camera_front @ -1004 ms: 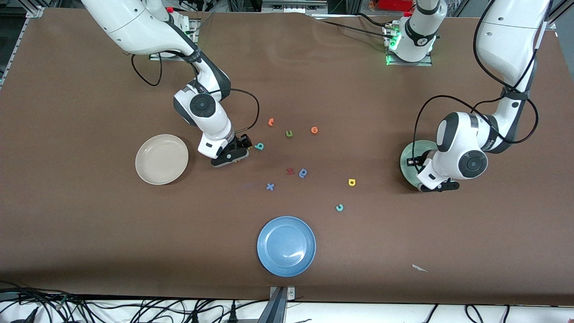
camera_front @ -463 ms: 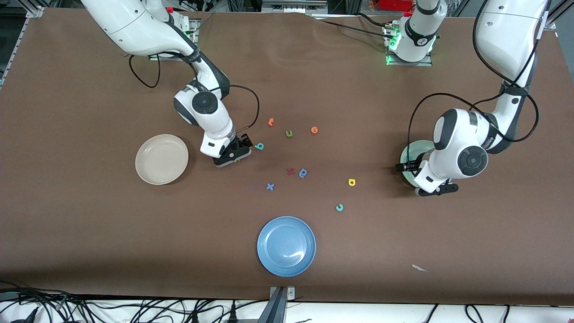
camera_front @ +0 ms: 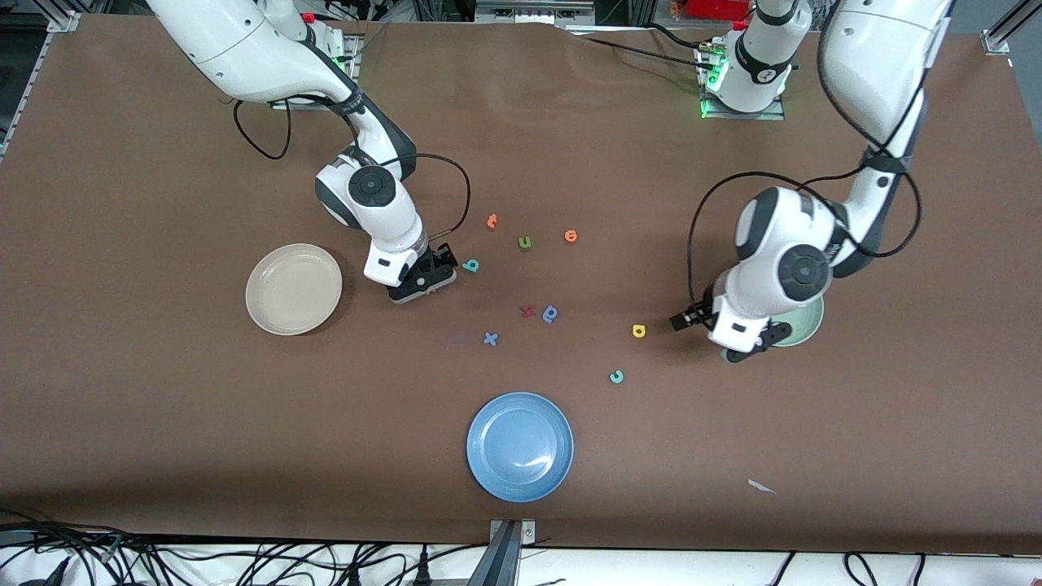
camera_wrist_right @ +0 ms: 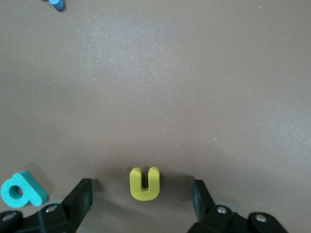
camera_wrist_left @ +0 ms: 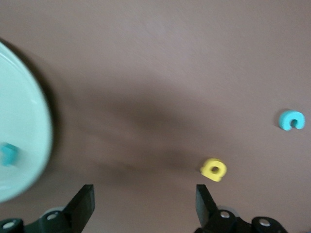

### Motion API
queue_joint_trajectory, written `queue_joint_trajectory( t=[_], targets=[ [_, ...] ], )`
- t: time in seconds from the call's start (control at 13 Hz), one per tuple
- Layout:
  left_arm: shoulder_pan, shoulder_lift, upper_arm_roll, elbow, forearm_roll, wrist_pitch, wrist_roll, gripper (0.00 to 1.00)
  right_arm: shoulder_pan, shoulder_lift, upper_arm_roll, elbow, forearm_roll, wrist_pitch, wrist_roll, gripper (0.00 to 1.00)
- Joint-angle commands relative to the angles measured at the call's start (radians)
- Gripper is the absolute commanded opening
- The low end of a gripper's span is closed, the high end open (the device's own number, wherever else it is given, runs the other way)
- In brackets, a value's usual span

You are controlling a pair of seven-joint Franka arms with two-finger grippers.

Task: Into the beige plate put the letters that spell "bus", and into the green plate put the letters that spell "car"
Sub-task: 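Grasp the yellow letter with the left gripper while the right gripper grasps 'u'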

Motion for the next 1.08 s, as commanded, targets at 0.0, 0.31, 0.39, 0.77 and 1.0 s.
queue_joint_trajectory(
  t=[0.0,0.31,0.39,0.77,1.0],
  targets=[
    [-0.061,0.044,0.010,0.010,-0.009,0.068,-0.142,0.89,-0.002,0.016,-0.010,0.002,-0.030,0.035,0.009,0.85],
    [-0.101,0.145,0.021,0.077,-0.001,0.148,-0.241,0.84,0.000,0.015,-0.012,0.002,-0.031,0.035,0.009,0.73],
    [-0.101,0.146,0.019,0.079,0.017,0.148,-0.247,0.82,0.000,0.015,-0.012,0.002,-0.033,0.035,0.009,0.70],
    [-0.101,0.165,0.019,0.088,0.062,0.148,-0.268,0.72,0.001,0.015,-0.012,0.002,-0.033,0.035,0.009,0.56],
    [-0.110,0.192,0.019,0.119,0.062,0.148,-0.290,0.66,0.001,0.015,-0.012,0.002,-0.033,0.035,0.009,0.48]
  ],
)
